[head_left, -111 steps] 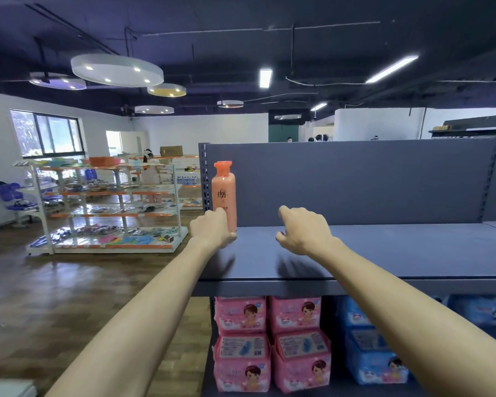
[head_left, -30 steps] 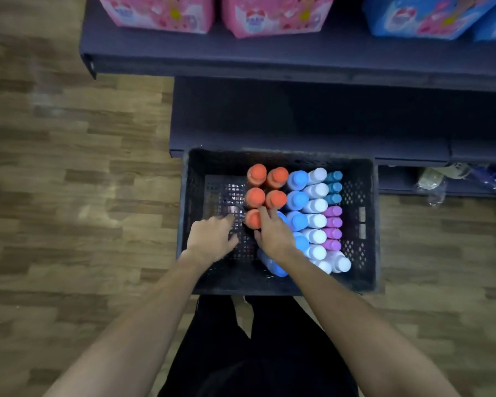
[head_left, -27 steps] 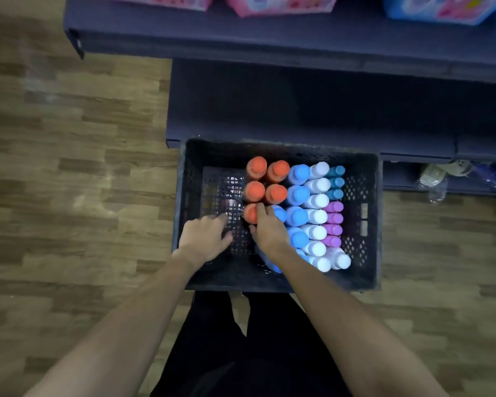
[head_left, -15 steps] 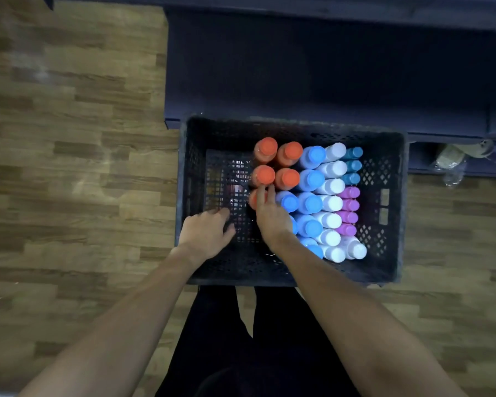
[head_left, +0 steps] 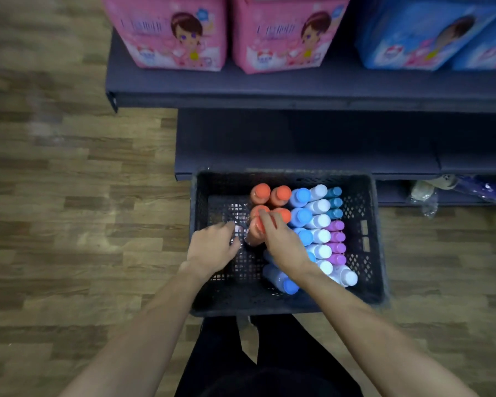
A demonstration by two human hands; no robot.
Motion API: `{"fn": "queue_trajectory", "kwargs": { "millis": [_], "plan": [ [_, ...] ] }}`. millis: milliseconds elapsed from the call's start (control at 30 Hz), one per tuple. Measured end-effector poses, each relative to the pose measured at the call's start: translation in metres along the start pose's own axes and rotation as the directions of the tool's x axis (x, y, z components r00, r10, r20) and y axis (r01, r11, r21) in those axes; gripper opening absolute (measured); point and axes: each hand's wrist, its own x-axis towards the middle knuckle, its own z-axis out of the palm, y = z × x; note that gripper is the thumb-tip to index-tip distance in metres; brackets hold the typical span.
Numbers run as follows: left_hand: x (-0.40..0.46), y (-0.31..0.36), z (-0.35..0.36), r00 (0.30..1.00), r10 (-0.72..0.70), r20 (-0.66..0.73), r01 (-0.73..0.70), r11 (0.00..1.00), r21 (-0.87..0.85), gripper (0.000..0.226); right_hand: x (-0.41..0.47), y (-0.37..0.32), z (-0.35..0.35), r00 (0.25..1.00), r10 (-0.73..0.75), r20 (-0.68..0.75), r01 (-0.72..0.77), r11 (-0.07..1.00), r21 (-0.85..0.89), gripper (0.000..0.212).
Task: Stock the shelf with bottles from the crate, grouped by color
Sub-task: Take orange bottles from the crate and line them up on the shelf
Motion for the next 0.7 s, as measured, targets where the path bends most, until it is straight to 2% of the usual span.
{"fn": "queue_trajectory", "kwargs": {
  "millis": [167,267,333,500,700],
  "plan": [
    [0.011,0.011,-0.044,0.995,0.096,-0.024,-0.093,0.988,0.124,0.023,-0.015,0.0,-0.059,0.992,-0.046,-0.118,0.055,0.996,0.074,0.032],
    [0.015,0.02,-0.074,0.988,0.153,-0.035,-0.142,0.968,0.205,0.025,-0.025,-0.003,-0.097,0.978,-0.085,-0.19,0.113,0.984,0.139,0.043],
    [0.019,0.028,-0.097,0.984,0.17,-0.062,-0.152,0.963,0.223,0.025,-0.032,-0.007,-0.125,0.954,-0.116,-0.276,0.165,0.973,0.162,0.043],
    [0.028,0.045,-0.151,0.959,0.231,-0.164,-0.192,0.955,0.227,0.023,-0.038,-0.014,-0.194,0.884,-0.162,-0.438,0.218,0.973,0.08,0.041],
    [0.033,0.068,-0.221,0.882,0.307,-0.357,-0.22,0.939,0.265,0.018,-0.047,-0.026,-0.275,0.779,-0.248,-0.576,0.275,0.961,-0.042,0.042]
  ]
}}
